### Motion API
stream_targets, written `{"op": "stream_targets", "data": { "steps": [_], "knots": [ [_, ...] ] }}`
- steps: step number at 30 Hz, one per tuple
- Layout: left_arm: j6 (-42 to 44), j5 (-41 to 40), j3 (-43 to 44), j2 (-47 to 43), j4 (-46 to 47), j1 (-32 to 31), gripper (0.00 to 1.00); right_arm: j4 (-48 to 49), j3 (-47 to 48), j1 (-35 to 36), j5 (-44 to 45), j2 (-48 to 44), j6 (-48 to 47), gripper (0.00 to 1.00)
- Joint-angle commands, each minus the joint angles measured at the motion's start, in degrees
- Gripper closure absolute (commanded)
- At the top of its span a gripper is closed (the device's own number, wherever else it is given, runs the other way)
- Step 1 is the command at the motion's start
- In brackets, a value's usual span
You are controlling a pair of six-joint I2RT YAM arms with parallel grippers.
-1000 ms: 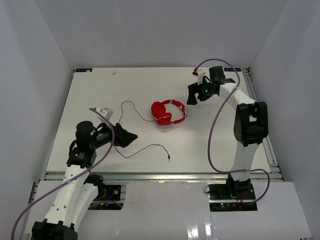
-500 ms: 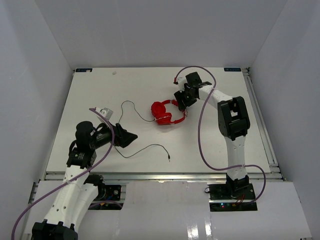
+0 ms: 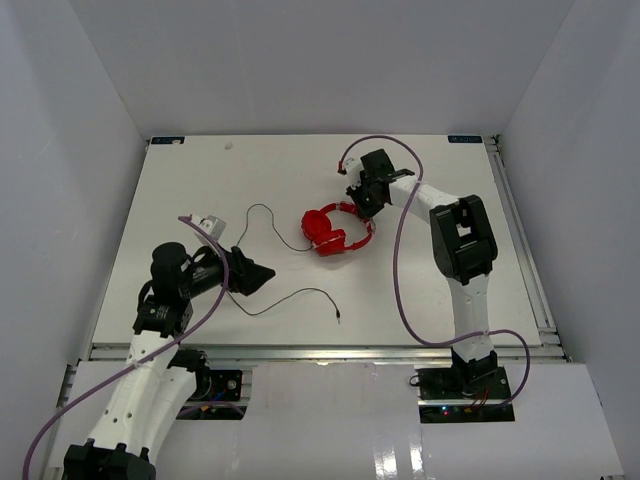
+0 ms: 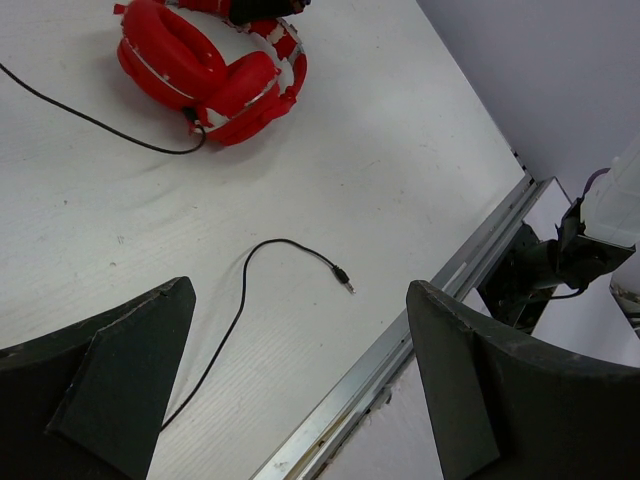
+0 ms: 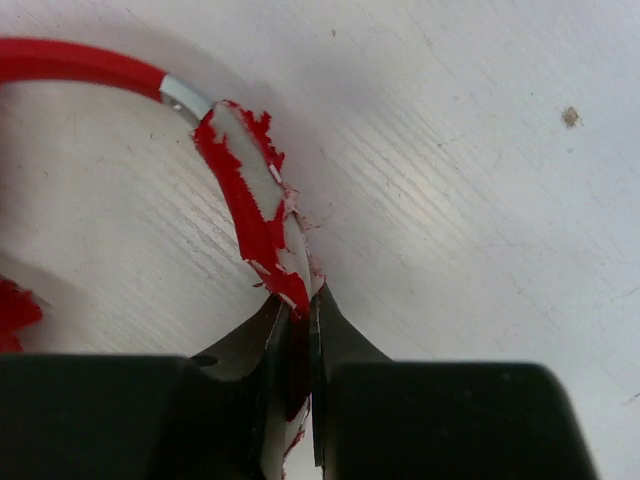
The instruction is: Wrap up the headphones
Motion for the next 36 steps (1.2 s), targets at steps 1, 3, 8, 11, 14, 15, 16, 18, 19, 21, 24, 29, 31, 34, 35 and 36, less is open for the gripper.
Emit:
{"op": "stream_targets", "data": {
  "steps": [1,3,8,11,14,15,16,18,19,21,24,29,31,34,35,36],
  "knots": [
    [0.3,-0.8,0.4,0.0,1.2,-0.3,0.02,-2.5,-3.6,-1.5,-5.6,-7.2,2.1,0.92],
    [0.2,-1.5,0.2,-0.9,2.4,-0.2,0.02,-2.4,-5.7,-2.8,-7.5,-13.3,2.8,0.92],
    [0.5,0.7,2.4,-1.2,6.0,-1.4,0.07,-2.3,-14.3,-5.3,-12.4,-28.7,3.8,0.92],
    [5.7,-0.6,6.7,-0.5,4.4,-5.7,0.10,-2.7,-19.5,-6.8,-14.9,-37.8,3.8,0.92],
    [10.6,-2.3,9.6,-0.9,4.2,-11.1,0.10,-4.4,-22.0,-9.3,-17.8,-45.9,3.7,0.92],
    [11.8,-2.4,9.7,-0.9,4.3,-11.6,0.10,-5.1,-22.0,-10.1,-18.8,-47.6,3.5,0.92],
    [13.8,-3.0,10.3,-0.7,4.4,-13.7,0.07,-6.0,-21.8,-11.4,-20.9,-48.9,3.1,0.92],
    [16.5,-5.2,10.8,-0.1,4.8,-17.6,0.02,-8.2,-20.6,-12.4,-23.7,-51.9,2.3,0.92],
    [18.5,-6.3,10.9,0.4,5.3,-19.3,0.02,-9.0,-19.9,-12.8,-24.4,-52.9,2.0,0.92],
    [20.4,-10.2,10.7,1.6,7.1,-23.7,0.02,-11.1,-17.7,-12.9,-26.0,-54.1,1.9,0.92],
    [25.7,-15.6,10.1,5.7,10.1,-29.8,0.02,-14.0,-13.1,-12.9,-27.9,-54.4,2.1,0.92],
    [37.8,-29.2,6.1,11.5,19.0,-44.6,0.02,-17.8,-7.1,-13.2,-29.7,-52.8,1.2,0.92],
    [38.7,-30.8,5.3,13.3,21.2,-46.1,0.02,-18.6,-6.2,-13.5,-30.8,-52.6,0.6,0.92],
    [38.0,-29.5,2.7,14.8,25.1,-46.4,0.02,-19.3,-5.0,-14.3,-31.5,-52.4,0.3,0.92],
    [37.7,-29.6,1.7,14.9,25.9,-46.4,0.02,-19.6,-4.6,-14.8,-32.1,-52.3,0.3,0.92],
    [38.0,-30.8,-0.3,15.0,27.1,-46.5,0.02,-19.7,-4.0,-15.1,-32.4,-52.2,0.4,0.92]
  ]
}}
